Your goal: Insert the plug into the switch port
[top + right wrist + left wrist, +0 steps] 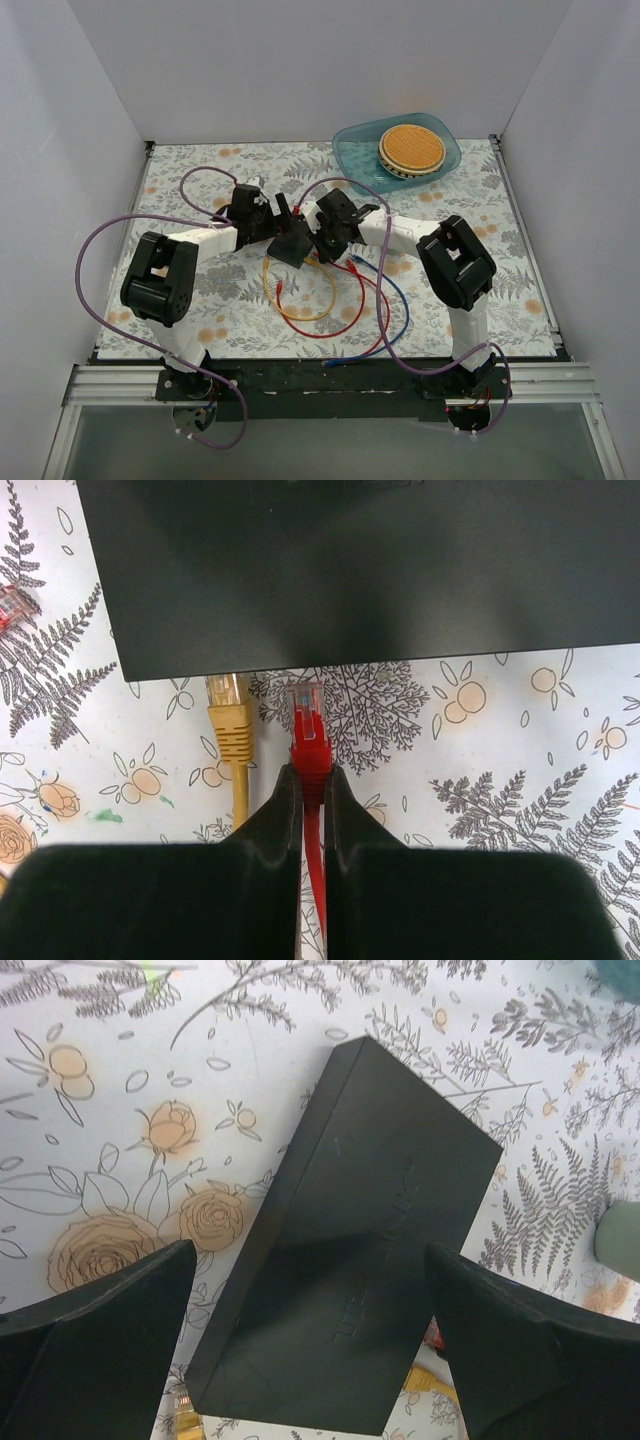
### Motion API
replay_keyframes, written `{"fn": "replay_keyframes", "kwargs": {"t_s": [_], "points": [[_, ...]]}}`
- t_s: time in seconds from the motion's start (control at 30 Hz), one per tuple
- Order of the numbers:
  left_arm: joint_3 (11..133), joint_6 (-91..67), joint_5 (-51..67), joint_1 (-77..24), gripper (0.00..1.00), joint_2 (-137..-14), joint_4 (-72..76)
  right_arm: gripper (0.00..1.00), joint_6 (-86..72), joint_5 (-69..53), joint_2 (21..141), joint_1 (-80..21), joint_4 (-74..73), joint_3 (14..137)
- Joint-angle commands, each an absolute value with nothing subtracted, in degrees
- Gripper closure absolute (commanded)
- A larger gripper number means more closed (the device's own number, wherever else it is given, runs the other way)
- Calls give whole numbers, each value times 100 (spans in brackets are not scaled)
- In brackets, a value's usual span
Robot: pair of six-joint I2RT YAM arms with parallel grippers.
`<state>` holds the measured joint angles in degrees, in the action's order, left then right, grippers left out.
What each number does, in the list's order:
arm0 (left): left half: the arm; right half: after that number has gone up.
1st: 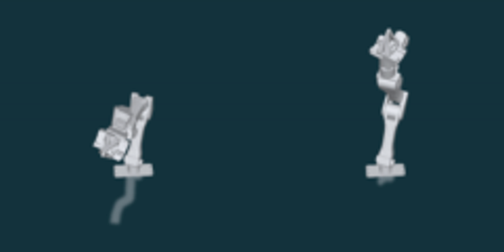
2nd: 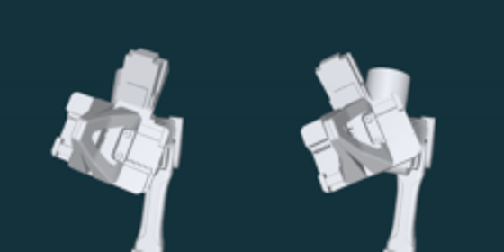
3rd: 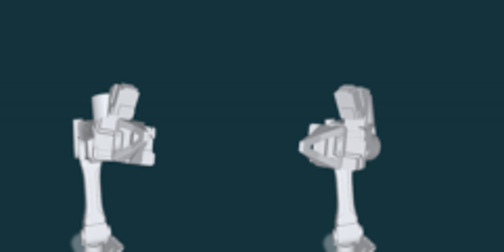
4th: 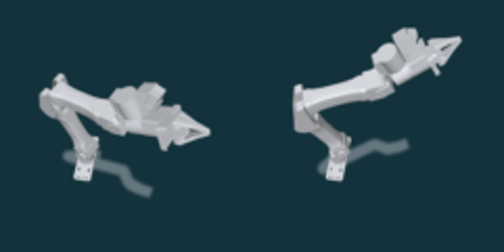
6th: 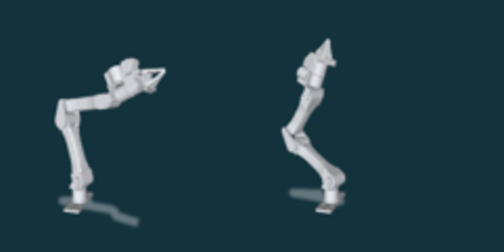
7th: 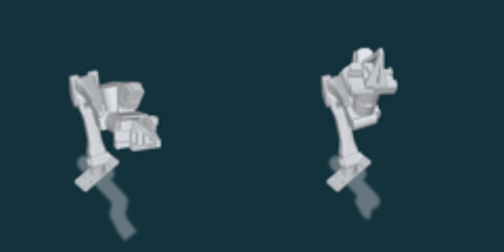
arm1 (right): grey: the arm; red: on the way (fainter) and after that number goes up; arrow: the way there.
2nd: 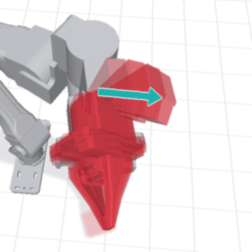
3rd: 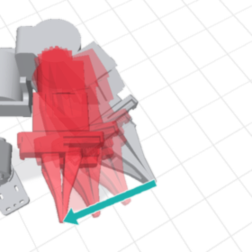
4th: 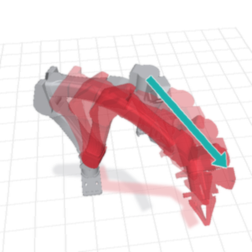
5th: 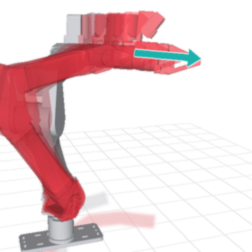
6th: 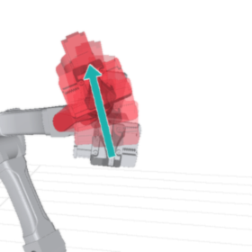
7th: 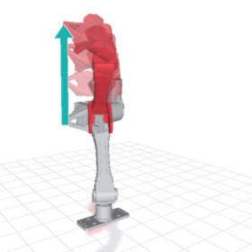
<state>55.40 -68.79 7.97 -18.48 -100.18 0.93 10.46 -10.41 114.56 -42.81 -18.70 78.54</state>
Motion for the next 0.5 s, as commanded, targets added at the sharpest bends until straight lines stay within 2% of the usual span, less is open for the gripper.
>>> {"fn": "replay_keyframes", "kwargs": {"t_s": [0.0, 0.47], "points": [[5318, -6776, 1090, -1819, 2, -9747, 404, 99, 1011, -1011, 11601, -4271, -2223, 8200], [5229, -6776, 1450, -1819, 3, -9650, 466, 99, 914, -941, 11830, -4263, -2487, 8534]]}}
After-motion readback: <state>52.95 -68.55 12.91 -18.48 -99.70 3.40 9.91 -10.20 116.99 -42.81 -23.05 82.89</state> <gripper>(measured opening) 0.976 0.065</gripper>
